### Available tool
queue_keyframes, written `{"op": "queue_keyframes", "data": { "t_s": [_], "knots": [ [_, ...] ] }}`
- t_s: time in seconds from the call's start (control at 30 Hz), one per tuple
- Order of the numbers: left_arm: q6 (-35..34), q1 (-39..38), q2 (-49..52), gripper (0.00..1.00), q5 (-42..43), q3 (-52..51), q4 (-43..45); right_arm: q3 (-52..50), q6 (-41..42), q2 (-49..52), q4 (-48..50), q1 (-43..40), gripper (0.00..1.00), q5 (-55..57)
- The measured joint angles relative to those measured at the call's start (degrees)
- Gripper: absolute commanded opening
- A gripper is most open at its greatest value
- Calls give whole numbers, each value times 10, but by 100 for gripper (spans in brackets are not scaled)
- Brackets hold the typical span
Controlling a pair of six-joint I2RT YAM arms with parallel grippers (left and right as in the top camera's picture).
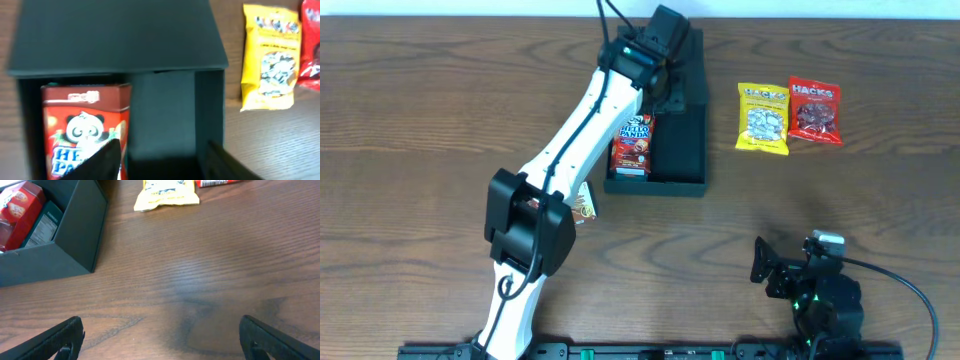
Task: Pack container
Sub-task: 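Release the Hello Panda box and withdraw the left gripper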
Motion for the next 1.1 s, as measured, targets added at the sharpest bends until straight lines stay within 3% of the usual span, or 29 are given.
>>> {"op": "queue_keyframes", "data": {
  "t_s": [0.27, 0.37, 1.1],
  "knots": [
    [8, 1, 0, 41, 22, -49, 39, 0, 0, 0, 0, 0, 99, 0],
    [13, 0, 2, 33, 30, -55, 40, 0, 0, 0, 0, 0, 99, 0],
    [15, 0, 51, 33, 26, -56, 43, 0, 0, 0, 0, 0, 99, 0]
  ]
}}
